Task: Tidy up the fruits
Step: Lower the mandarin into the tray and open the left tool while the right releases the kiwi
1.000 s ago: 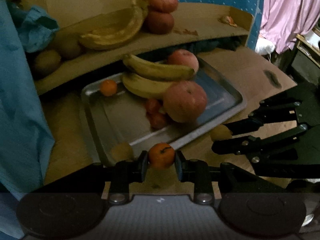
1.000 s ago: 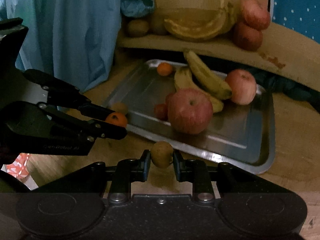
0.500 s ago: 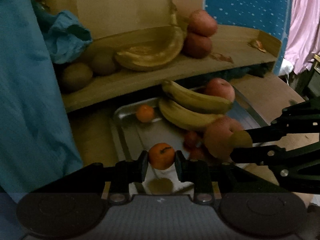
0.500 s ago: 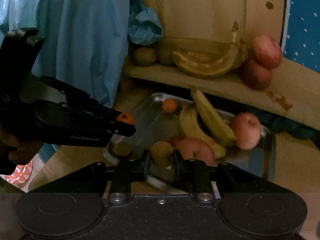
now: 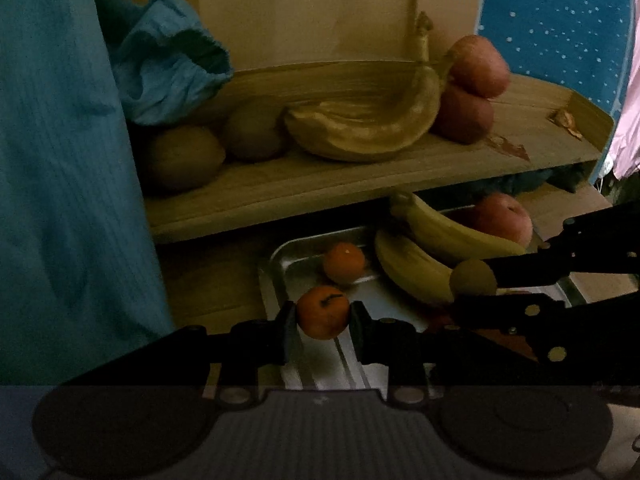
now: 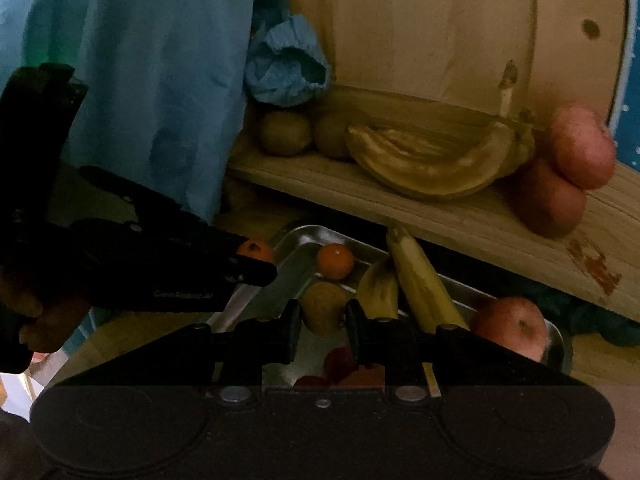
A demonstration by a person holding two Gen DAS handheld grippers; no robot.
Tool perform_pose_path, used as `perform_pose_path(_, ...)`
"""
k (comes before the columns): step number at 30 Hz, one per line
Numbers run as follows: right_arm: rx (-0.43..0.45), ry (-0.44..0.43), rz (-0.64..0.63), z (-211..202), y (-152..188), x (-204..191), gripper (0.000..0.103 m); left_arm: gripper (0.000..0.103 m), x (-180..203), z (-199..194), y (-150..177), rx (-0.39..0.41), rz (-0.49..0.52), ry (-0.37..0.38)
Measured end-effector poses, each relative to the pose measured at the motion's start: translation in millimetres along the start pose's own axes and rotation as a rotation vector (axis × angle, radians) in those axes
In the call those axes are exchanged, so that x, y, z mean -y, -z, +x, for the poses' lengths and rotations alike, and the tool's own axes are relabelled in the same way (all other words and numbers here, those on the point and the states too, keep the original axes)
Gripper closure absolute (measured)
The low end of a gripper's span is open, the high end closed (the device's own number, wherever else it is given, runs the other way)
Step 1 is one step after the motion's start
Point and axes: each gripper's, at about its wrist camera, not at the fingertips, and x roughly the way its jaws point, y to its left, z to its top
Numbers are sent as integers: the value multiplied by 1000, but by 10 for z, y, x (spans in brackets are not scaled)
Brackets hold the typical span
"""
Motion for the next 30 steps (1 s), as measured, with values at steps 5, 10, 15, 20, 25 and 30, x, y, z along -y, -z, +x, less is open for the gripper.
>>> perform_pose_path(5, -28, -16, -29, 187, -82, 42, 77, 71, -58, 113, -43, -7, -18, 1)
perform_pose_path(10, -49, -33, -55, 309, -121, 58, 77, 71, -103, 198, -70, -14, -32, 3)
perform_pose_path(15, -68, -41, -68, 404, -154, 68, 77, 71, -150, 243, -86, -22, -47, 2)
perform_pose_path(20, -77, -40, -64, 440, -152, 68, 77, 71, -155, 282, -95, -28, -49, 5)
perform_pose_path(25, -91, -35, -69, 484, -154, 40, 77, 71, -152, 326, -97, -39, -48, 8)
perform_pose_path(30, -114, -26, -85, 559, -153, -6, 77, 71, -143, 361, -98, -45, -47, 11)
